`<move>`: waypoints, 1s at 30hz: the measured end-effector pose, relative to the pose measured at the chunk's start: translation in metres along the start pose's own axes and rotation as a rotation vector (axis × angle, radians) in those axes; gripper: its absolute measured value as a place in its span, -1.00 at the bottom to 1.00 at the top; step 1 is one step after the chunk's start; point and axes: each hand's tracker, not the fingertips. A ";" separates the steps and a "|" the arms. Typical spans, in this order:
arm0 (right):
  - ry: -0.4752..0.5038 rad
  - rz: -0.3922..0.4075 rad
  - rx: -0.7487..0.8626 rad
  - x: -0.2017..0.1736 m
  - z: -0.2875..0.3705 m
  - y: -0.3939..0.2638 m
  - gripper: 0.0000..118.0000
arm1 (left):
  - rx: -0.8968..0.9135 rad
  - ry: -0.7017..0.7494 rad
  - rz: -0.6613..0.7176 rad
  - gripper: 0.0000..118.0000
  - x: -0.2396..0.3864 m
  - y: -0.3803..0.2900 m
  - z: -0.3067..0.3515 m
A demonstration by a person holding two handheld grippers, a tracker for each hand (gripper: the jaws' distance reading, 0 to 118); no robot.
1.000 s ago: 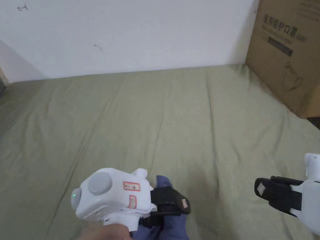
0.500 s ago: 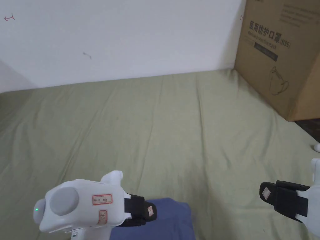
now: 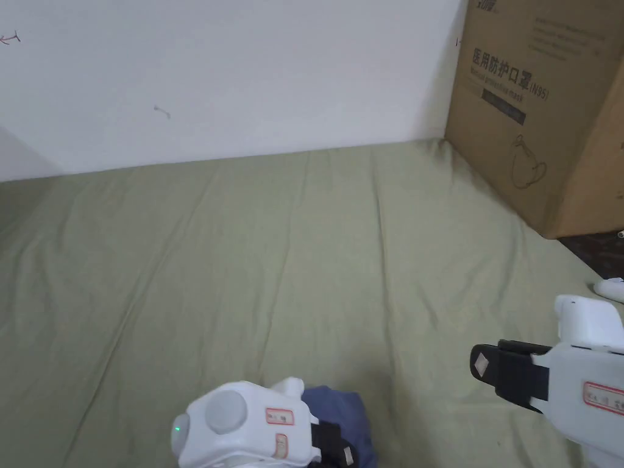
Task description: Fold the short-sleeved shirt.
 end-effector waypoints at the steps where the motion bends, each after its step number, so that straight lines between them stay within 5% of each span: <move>1: 0.003 0.009 0.005 -0.004 -0.001 0.006 -1.00 | 0.071 -0.032 -0.029 -0.97 0.008 0.004 0.023; 7: 0.062 0.108 0.177 -0.044 -0.004 0.050 -1.00 | 0.600 0.084 -0.225 -0.97 0.046 0.028 0.170; 12: 0.046 0.247 0.554 -0.074 -0.010 0.060 -1.00 | 0.977 0.384 -0.425 -0.97 0.066 0.004 0.221; 15: -0.151 0.278 0.703 -0.086 -0.021 0.058 -1.00 | 1.137 0.575 -0.528 -0.97 0.068 -0.015 0.216; 18: -0.237 0.275 0.702 -0.086 -0.034 0.061 -1.00 | 1.313 0.708 -0.498 -0.97 0.065 -0.032 0.206; 27: -0.241 0.241 0.674 -0.070 -0.034 0.058 -1.00 | 1.316 0.707 -0.436 -0.96 0.064 -0.031 0.197; 30: -0.095 0.236 0.556 -0.064 -0.039 0.043 -1.00 | 1.230 0.677 -0.418 -0.96 0.055 -0.032 0.198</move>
